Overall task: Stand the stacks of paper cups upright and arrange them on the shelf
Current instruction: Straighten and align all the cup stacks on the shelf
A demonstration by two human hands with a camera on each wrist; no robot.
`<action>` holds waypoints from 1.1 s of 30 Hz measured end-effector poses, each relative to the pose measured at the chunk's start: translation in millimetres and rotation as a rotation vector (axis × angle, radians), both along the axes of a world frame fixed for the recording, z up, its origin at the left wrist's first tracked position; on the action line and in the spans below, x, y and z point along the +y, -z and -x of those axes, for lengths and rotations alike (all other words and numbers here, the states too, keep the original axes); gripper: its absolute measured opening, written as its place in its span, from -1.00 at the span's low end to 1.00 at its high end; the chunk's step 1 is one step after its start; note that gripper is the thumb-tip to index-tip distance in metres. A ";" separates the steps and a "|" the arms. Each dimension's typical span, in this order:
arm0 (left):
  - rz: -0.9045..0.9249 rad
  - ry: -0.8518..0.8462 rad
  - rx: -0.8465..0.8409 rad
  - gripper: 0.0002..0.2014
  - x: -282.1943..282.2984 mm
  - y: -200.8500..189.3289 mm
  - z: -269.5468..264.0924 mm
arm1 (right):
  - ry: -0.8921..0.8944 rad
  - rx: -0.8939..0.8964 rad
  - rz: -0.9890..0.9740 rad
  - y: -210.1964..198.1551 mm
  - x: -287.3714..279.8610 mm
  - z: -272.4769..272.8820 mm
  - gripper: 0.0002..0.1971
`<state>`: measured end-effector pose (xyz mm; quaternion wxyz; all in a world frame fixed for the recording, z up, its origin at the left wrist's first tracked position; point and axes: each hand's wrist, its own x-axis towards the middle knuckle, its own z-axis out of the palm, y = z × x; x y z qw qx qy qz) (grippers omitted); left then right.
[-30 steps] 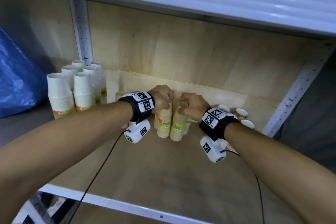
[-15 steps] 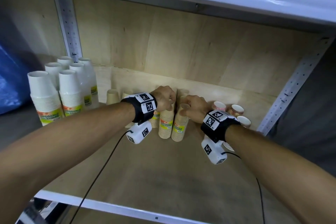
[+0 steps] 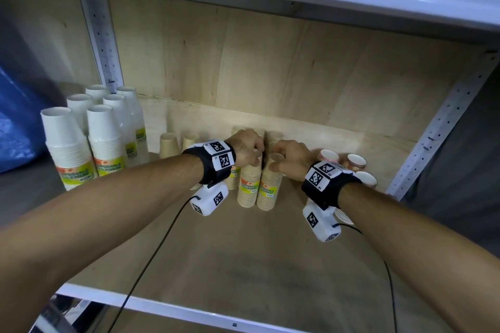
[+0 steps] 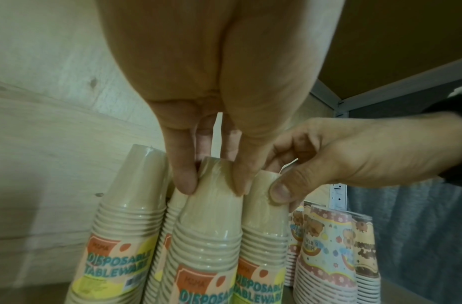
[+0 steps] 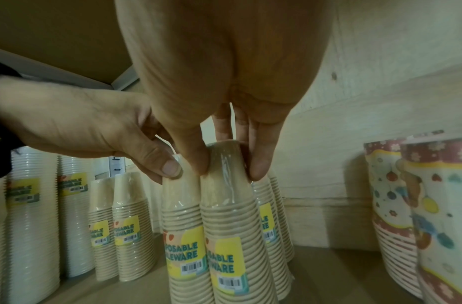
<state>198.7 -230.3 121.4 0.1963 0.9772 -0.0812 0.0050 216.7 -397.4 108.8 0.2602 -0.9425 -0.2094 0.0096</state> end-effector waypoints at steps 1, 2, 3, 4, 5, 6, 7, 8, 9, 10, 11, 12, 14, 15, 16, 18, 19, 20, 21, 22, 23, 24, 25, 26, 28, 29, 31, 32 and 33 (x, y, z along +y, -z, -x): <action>0.006 0.000 0.000 -0.64 0.4 0.2 0.1 | 0.000 -0.001 0.002 -0.4 0.1 0.1 -0.79; 0.015 -0.001 -0.001 -0.63 1.0 0.5 0.2 | -0.002 -0.002 0.004 -1.5 0.0 0.9 -0.78; 0.024 0.000 -0.002 -0.63 1.7 1.0 0.1 | -0.004 -0.003 0.006 -2.7 -0.3 1.6 -0.76; 0.029 0.003 -0.005 -0.62 2.2 1.1 0.4 | -0.007 -0.003 0.005 -4.7 -0.5 2.7 -0.73; 0.031 0.005 -0.010 -0.63 2.9 0.7 0.8 | -0.007 0.000 -0.002 -6.5 -1.0 2.7 -0.70; 0.038 0.003 -0.016 -0.64 3.7 -0.3 1.3 | -0.006 0.002 -0.012 -8.5 -1.5 2.7 -0.67; 0.051 -0.003 -0.022 -0.65 4.6 -2.2 1.9 | 0.002 0.003 -0.022 -10.6 -1.4 2.5 -0.64; 0.065 -0.015 -0.025 -0.64 5.9 -4.8 2.8 | 0.009 -0.006 -0.023 -13.6 -1.0 2.8 -0.62; 0.070 -0.027 -0.028 -0.62 7.4 -8.4 3.8 | 0.014 -0.023 -0.014 -17.6 0.0 3.3 -0.62; 0.066 -0.038 -0.032 -0.59 9.6 -12.4 4.7 | 0.017 -0.042 -0.004 -21.9 1.6 4.1 -0.63; 0.059 -0.046 -0.037 -0.57 12.5 -16.9 5.1 | 0.022 -0.054 -0.004 -26.4 4.0 4.3 -0.65; 0.054 -0.051 -0.044 -0.58 16.1 -21.8 5.5 | 0.020 -0.064 -0.016 -31.1 6.5 4.8 -0.67; 0.054 -0.071 -0.063 -0.63 25.1 -32.2 7.6 | 0.015 -0.079 -0.036 -39.4 14.1 5.8 -0.68; 0.060 -0.089 -0.073 -0.64 30.6 -37.0 9.1 | 0.009 -0.089 -0.036 -42.7 18.6 5.7 -0.66; 0.069 -0.109 -0.083 -0.64 36.9 -41.1 10.8 | -0.003 -0.102 -0.032 -45.5 23.6 4.9 -0.64; 0.085 -0.159 -0.096 -0.61 50.7 -47.4 14.4 | -0.024 -0.127 -0.023 -51.0 35.5 4.6 -0.63; 0.090 -0.187 -0.099 -0.59 58.1 -49.7 16.1 | -0.031 -0.136 -0.019 -53.5 42.5 5.2 -0.64; 0.092 -0.214 -0.101 -0.59 66.0 -51.1 17.7 | -0.044 -0.147 -0.019 -55.2 50.2 5.4 -0.64; 0.095 -0.242 -0.101 -0.59 74.0 -52.1 19.0 | -0.053 -0.149 -0.021 -56.5 58.4 5.5 -0.65; 0.101 -0.270 -0.101 -0.59 81.7 -52.4 20.6 | -0.063 -0.146 -0.033 -57.0 66.5 5.6 -0.65; 0.109 -0.300 -0.101 -0.59 89.0 -52.4 22.7 | -0.070 -0.132 -0.047 -57.3 75.1 6.4 -0.65; 0.120 -0.328 -0.106 -0.59 95.9 -52.1 24.8 | -0.081 -0.126 -0.058 -57.2 83.3 7.6 -0.65; 0.138 -0.354 -0.115 -0.59 101.9 -51.5 27.3 | -0.090 -0.122 -0.061 -56.9 91.1 9.0 -0.64; 0.159 -0.377 -0.130 -0.59 107.7 -50.2 29.5 | -0.102 -0.120 -0.058 -55.8 98.8 9.7 -0.64; 0.188 -0.422 -0.159 -0.59 117.7 -46.3 33.1 | -0.119 -0.115 -0.045 -52.8 113.1 11.0 -0.62; 0.192 -0.445 -0.170 -0.57 122.1 -43.7 34.5 | -0.122 -0.113 -0.035 -51.0 119.9 11.5 -0.62; 0.180 -0.485 -0.184 -0.50 129.4 -36.7 35.5 | -0.135 -0.108 -0.006 -46.2 132.1 11.5 -0.57; 0.168 -0.501 -0.182 -0.44 132.5 -32.4 35.3 | -0.146 -0.106 0.015 -44.0 137.7 11.5 -0.54; 0.156 -0.513 -0.172 -0.38 134.3 -28.4 35.8 | -0.157 -0.103 0.034 -42.3 142.9 12.8 -0.51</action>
